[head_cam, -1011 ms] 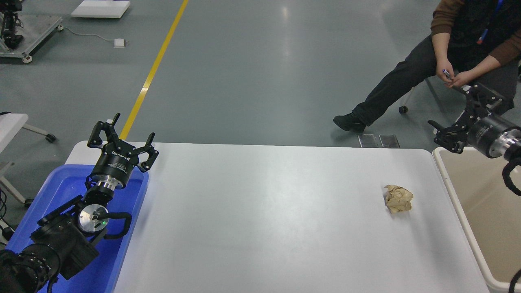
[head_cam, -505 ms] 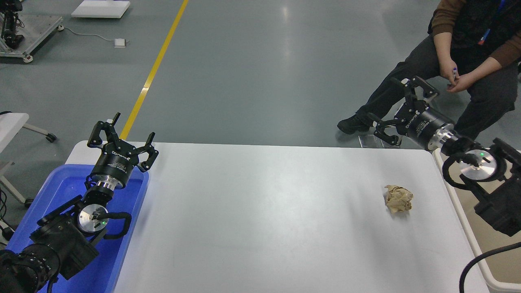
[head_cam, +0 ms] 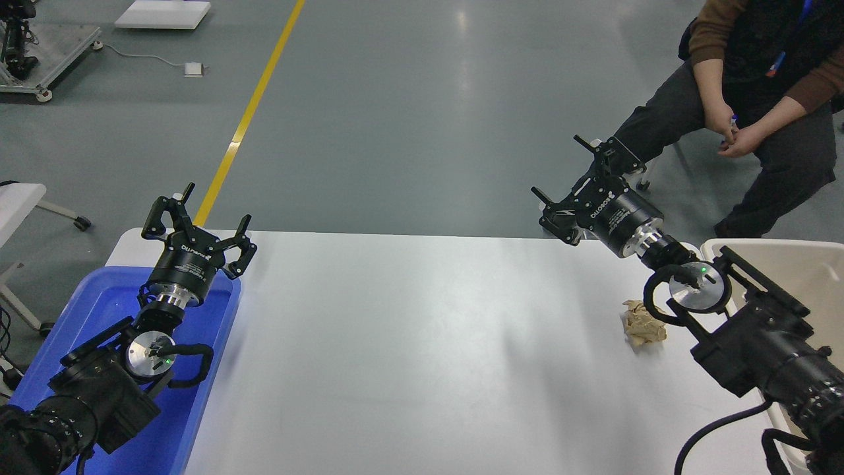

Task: Dispose of the paper cup in the dustbin

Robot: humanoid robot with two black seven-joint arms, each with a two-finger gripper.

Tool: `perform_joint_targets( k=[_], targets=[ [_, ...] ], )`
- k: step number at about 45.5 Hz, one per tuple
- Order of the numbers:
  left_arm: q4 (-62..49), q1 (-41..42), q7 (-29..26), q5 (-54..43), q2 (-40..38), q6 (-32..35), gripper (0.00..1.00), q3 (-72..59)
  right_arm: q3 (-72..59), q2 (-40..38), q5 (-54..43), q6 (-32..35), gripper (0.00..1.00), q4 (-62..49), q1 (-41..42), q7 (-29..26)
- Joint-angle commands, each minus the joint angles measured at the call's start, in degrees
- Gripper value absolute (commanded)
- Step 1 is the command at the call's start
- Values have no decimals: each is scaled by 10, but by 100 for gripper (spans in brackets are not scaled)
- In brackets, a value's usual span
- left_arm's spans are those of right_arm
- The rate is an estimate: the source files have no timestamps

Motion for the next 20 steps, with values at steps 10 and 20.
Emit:
perform_joint_targets(
  k=[10,20],
  targets=[
    [0,0,0,0,-1,0,100,0,16,43,-1,1,100,-5,-36,39],
    [0,0,1,0,0,0,100,-1,12,47,-1,1,100,-9,-45,41]
  ],
)
